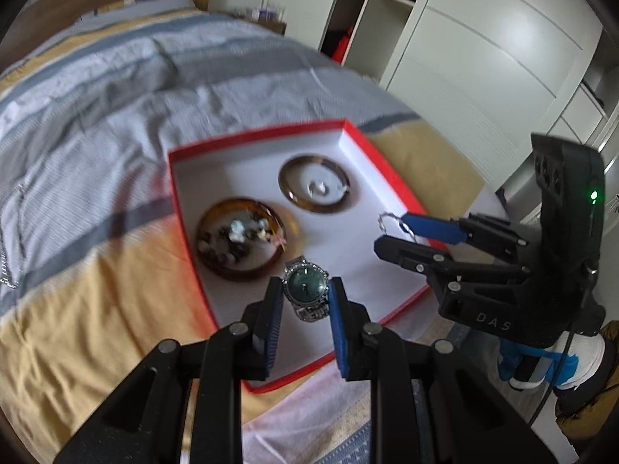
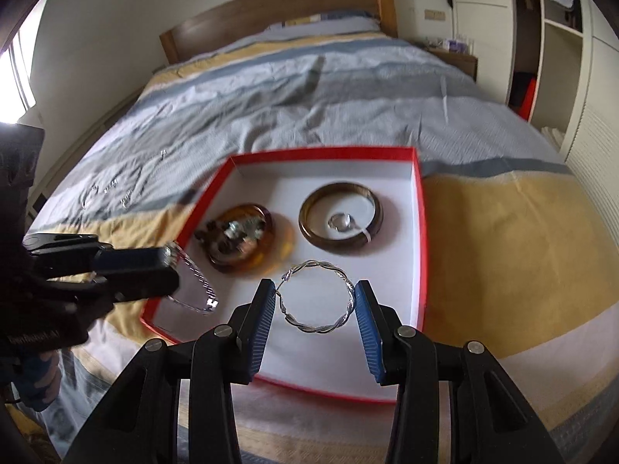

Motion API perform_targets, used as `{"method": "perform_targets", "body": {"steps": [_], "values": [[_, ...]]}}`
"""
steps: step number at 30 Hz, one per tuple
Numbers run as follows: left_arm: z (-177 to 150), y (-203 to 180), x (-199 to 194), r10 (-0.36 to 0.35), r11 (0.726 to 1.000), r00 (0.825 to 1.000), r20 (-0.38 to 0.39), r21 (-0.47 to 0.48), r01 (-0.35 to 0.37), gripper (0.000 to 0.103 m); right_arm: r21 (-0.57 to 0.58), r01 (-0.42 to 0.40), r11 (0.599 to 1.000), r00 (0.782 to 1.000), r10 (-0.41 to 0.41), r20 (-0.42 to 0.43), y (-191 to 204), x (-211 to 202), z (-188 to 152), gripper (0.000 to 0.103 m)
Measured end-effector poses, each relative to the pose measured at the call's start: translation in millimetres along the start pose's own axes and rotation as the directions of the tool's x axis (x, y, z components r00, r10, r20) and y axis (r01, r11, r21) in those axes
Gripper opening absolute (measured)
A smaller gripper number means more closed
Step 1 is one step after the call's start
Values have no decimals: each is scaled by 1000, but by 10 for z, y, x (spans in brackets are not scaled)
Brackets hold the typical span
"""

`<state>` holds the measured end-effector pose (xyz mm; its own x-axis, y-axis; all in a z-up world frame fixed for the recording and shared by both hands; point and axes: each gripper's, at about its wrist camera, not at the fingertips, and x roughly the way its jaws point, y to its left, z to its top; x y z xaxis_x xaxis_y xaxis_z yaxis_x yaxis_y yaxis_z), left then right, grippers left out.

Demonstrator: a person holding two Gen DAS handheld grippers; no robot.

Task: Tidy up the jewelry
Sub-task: 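Carry the watch and twisted silver hoop over the box with both grippers, then open both grippers to drop the watch and hoop into the box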

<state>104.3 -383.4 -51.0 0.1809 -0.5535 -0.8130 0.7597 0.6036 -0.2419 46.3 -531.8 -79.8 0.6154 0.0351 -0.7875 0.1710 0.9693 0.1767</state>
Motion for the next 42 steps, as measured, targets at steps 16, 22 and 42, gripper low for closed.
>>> {"method": "perform_targets", "body": {"steps": [16,22,42], "values": [[-85,95,475,11,1000,994,-105,-11,-12,22,-221,43,974,985,-79,-152,113,359,-138,42],[-114,84,542,40,999,993,-115,14,-39,23,-242,38,970,982,-81,-173,123,349,-154,43],[-84,-98,504,104,992,981,-163,84,-91,40,-115,50,992,986,-67,-152,22,67,-169,47]]}}
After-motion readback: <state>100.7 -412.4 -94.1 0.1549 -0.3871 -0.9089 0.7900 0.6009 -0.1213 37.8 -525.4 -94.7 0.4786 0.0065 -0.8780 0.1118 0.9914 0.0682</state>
